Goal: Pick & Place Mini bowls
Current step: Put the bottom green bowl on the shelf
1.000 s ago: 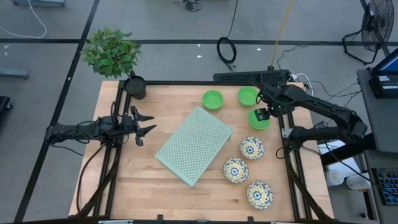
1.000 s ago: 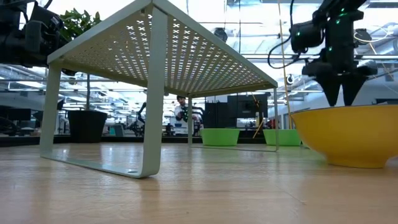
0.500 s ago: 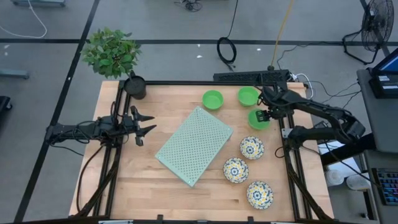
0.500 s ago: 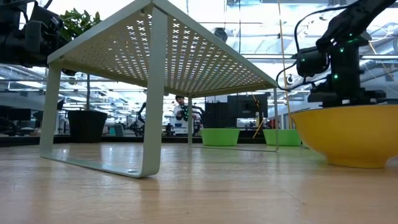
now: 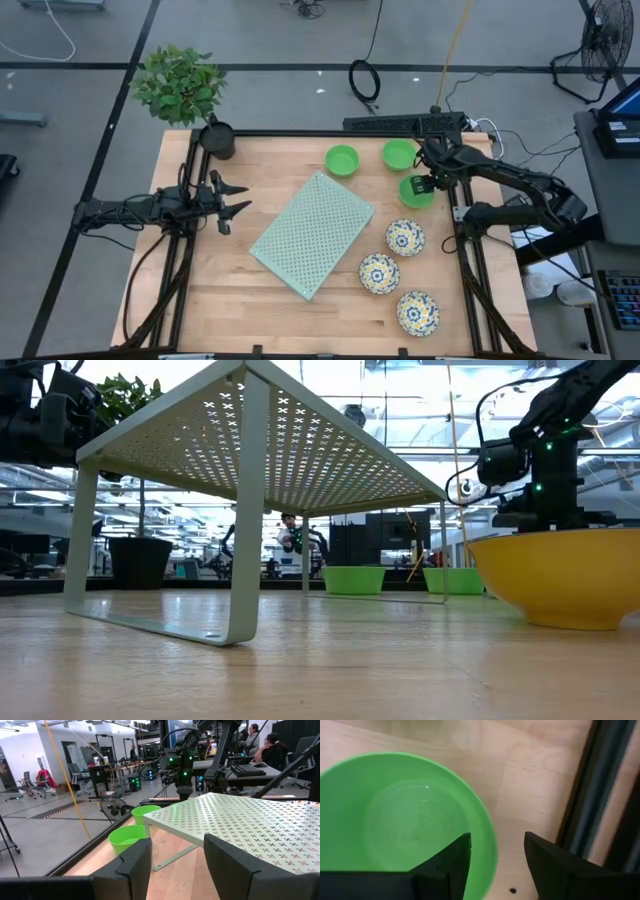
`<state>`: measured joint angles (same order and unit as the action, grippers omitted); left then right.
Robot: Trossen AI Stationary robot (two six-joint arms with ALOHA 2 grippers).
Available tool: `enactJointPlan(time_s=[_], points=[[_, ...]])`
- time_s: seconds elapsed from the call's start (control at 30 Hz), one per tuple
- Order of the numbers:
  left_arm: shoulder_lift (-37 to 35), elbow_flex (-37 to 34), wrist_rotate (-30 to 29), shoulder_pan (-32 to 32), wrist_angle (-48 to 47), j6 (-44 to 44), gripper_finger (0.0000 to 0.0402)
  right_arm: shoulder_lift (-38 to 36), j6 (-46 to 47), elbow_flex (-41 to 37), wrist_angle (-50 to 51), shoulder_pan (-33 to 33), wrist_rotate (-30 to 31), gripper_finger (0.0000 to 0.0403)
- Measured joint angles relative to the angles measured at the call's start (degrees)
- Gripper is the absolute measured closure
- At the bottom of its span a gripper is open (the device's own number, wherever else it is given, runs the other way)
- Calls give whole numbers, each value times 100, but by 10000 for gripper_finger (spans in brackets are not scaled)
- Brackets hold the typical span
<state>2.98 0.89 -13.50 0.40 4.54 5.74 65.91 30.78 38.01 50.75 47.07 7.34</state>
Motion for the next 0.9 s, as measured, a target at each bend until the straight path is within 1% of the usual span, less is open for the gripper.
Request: enactJointPlan(time_s=[0.17,0.27,0.53,0.7,0.9], points=[[0,0,0,0,-1,0,220,2,-53,-241,-255,0,3,239],[0,0,0,0,0,0,220,2,-182,-244,-299,0,5,239],[0,0,0,0,0,0,220,0,-161,-244,-431,0,-20,247],[0,0,0,0,0,0,220,0,-151,-220,-556,12,-305,248],[0,0,0,0,0,0,220,-2,-156,-200,-524,28,-289,253]])
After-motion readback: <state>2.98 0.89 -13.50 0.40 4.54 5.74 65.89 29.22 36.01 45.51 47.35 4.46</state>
